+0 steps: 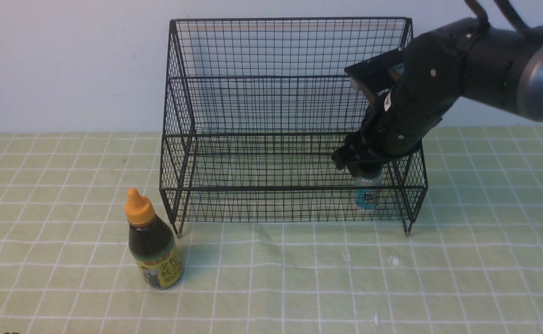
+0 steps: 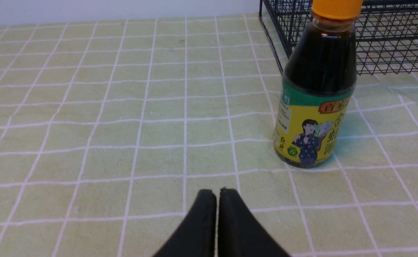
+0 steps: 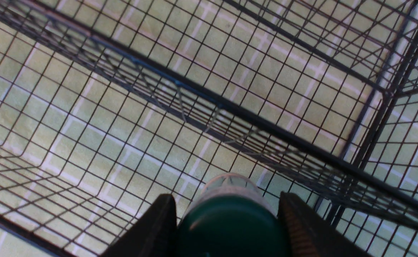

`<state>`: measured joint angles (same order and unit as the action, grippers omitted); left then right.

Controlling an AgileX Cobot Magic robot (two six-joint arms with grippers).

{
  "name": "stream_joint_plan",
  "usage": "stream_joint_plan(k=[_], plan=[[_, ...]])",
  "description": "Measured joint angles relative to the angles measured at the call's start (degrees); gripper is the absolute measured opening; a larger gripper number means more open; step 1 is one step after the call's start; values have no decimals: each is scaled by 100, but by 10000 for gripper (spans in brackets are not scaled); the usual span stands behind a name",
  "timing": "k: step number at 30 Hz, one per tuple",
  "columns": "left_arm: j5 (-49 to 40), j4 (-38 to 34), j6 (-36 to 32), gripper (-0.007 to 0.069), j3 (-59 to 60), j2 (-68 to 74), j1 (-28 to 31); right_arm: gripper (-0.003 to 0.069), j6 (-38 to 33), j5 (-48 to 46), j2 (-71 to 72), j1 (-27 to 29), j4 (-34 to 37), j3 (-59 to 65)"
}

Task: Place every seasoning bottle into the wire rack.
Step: Use the right arm to put the condiment bottle back on the shelf, then use the left arm to grab the condiment bottle closest to it

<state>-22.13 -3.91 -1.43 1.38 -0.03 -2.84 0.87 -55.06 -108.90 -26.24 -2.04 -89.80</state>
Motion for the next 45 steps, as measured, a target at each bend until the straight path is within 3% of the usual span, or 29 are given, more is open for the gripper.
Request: stream_joint_plan(k=[4, 9, 12, 16, 19, 27, 29, 31, 45], plan=[[0, 0, 0, -6, 0, 0, 0, 348, 49, -18, -7, 0, 0, -5], [0, 0, 0, -6, 0, 0, 0, 519, 249, -257, 10, 0, -12, -5], [0, 0, 0, -6, 0, 0, 0, 568, 276, -336, 187, 0, -122, 1], [0, 0, 0, -6, 0, 0, 0, 563, 295, -366, 893, 0, -299, 1], [0, 0, 0, -6, 0, 0, 0, 525, 332, -412, 1446, 0, -367, 1], [0, 0, 0, -6, 0, 0, 0, 193, 586, -474, 3620, 0, -610, 101], [0, 0, 0, -6, 0, 0, 0, 73, 663, -361, 4344, 0, -633, 426], [0, 0, 0, -6, 0, 0, 0, 20, 756, -164, 4921, 0, -645, 853], [0, 0, 0, -6, 0, 0, 0, -15, 1433, 3171, 9075, 0, -814, 5132]])
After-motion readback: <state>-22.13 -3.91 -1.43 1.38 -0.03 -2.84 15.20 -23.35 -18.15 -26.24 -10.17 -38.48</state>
